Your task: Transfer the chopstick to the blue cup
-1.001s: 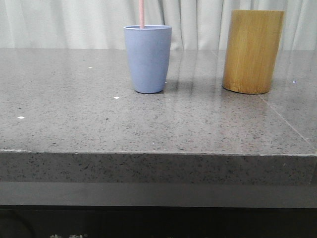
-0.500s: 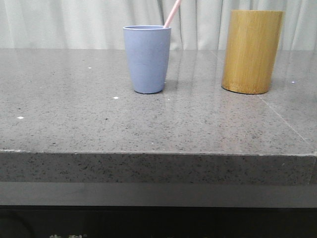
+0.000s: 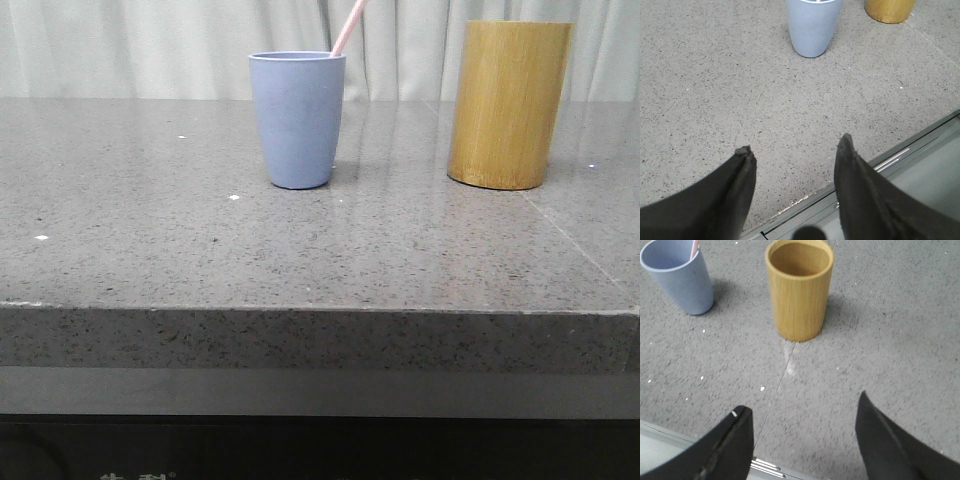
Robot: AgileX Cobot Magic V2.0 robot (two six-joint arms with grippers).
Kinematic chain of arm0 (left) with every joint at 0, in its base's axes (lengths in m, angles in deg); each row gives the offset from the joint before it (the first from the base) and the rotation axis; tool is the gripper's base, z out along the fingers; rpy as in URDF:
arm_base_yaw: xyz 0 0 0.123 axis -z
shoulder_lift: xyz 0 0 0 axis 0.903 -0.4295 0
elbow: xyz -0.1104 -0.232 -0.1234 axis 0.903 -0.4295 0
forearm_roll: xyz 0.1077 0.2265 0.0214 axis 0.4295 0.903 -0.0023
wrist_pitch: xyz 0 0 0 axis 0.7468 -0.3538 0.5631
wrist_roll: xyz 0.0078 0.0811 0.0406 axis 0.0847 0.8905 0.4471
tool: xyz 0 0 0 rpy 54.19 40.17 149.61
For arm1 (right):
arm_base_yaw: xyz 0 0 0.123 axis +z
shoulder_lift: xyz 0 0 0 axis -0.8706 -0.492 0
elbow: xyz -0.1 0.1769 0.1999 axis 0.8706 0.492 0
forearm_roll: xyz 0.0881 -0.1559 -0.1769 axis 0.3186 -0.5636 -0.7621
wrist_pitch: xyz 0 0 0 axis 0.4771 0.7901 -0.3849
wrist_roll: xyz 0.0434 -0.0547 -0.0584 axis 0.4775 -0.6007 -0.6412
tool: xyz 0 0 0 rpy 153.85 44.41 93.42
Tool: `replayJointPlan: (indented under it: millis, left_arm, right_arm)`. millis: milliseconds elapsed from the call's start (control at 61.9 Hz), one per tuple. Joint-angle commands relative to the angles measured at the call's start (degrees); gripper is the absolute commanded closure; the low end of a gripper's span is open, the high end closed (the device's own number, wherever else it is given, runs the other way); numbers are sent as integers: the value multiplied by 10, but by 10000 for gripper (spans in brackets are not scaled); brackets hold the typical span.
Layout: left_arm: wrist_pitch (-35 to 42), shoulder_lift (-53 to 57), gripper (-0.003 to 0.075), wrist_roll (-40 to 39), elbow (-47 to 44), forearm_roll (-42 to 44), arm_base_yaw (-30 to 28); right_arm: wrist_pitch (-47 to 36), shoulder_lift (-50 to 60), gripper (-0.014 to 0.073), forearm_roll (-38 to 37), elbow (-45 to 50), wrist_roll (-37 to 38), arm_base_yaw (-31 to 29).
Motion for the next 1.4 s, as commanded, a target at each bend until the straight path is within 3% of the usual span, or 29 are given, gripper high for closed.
replayJointPlan:
  millis: [0, 97, 178, 452, 533, 1146, 1388]
  left_arm:
    - [39, 3, 355, -1, 15, -4, 4]
    - [41, 3, 369, -1, 15, -4, 4]
    - [42, 3, 428, -1, 15, -4, 4]
    - [44, 3, 738, -1, 15, -4, 4]
    - [44, 3, 739, -1, 15, -4, 4]
    - [55, 16, 739, -1, -2, -3, 0]
    - [242, 187, 739, 27, -175, 24, -112]
  right_arm:
    - [-36, 42, 127, 10, 16, -6, -5]
    - [-36, 72, 133, 10, 42, -6, -5]
    - [-37, 95, 190, 10, 58, -6, -5]
    - [-35, 106, 588, 50, 74, -6, -5]
    - [-35, 106, 669, 50, 74, -6, -5]
    - [-32, 106, 662, 50, 74, -6, -5]
    - [-32, 106, 662, 51, 74, -6, -5]
